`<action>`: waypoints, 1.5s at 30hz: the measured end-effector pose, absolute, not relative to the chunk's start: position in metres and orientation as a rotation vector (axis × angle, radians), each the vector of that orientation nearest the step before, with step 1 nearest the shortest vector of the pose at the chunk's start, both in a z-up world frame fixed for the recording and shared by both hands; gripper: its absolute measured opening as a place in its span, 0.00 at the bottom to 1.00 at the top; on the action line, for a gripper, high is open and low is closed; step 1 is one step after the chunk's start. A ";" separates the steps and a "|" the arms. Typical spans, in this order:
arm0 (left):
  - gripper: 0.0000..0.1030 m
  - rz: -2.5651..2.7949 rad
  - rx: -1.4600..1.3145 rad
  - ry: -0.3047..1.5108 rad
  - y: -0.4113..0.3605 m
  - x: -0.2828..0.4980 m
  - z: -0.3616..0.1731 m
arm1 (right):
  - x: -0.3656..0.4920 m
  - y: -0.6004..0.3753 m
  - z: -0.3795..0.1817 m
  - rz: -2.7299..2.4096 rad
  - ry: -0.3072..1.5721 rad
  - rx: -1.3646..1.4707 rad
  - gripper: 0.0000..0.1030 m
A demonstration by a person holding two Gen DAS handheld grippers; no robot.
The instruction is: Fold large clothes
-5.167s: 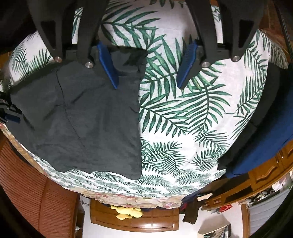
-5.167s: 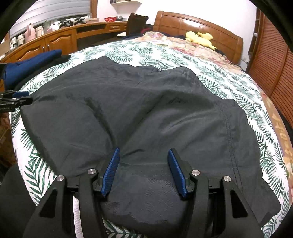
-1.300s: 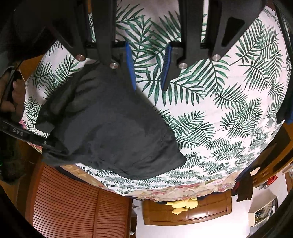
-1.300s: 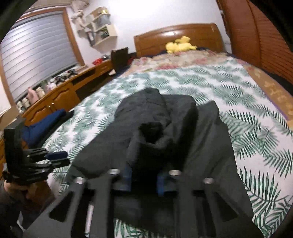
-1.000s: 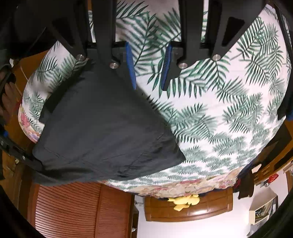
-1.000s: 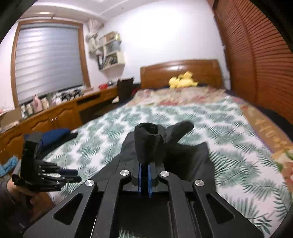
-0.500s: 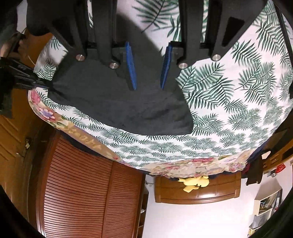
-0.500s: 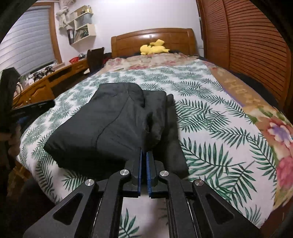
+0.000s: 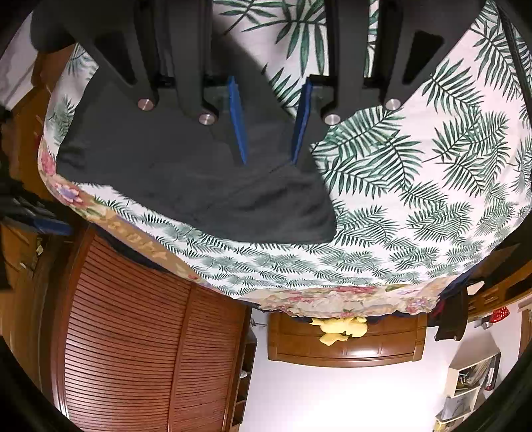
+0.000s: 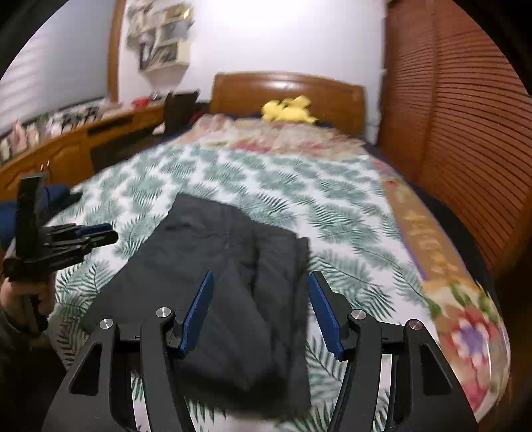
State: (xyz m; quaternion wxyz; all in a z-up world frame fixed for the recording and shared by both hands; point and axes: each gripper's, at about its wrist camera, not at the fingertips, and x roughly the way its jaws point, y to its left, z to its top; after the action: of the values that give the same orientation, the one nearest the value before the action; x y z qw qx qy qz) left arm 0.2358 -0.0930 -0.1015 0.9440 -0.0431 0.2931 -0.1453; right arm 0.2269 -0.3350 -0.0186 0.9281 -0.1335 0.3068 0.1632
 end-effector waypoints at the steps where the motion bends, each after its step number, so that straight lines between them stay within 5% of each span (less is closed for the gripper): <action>1: 0.25 -0.296 -0.081 0.596 -0.092 0.235 -0.103 | 0.238 -0.329 -0.022 0.346 0.647 -0.287 0.58; 18: 0.25 -0.318 -0.121 0.621 -0.073 0.233 -0.123 | 0.400 -0.283 -0.099 0.391 1.055 -0.271 0.57; 19: 0.25 -0.320 -0.120 0.621 -0.074 0.233 -0.123 | 0.401 -0.283 -0.104 0.417 1.080 -0.242 0.52; 21: 0.25 -0.325 -0.117 0.621 -0.076 0.232 -0.122 | 0.395 -0.281 -0.104 0.479 1.080 -0.223 0.11; 26: 0.25 -0.339 -0.102 0.619 -0.082 0.229 -0.121 | 0.363 -0.281 -0.062 0.439 0.912 -0.299 0.02; 30: 0.25 -0.355 -0.096 0.617 -0.088 0.226 -0.119 | 0.355 -0.303 -0.033 0.301 0.853 -0.354 0.02; 38: 0.25 -0.373 -0.082 0.628 -0.093 0.223 -0.118 | 0.347 -0.345 -0.077 0.170 0.965 -0.375 0.03; 45: 0.25 -0.378 -0.070 0.623 -0.098 0.220 -0.116 | 0.266 -0.352 -0.066 0.169 0.883 -0.348 0.45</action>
State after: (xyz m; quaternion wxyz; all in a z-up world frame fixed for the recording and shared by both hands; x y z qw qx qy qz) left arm 0.2199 -0.0983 -0.1155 0.9338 -0.0343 0.3045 -0.1847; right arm 0.2662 -0.3522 -0.0662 0.8861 -0.1672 0.4247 0.0812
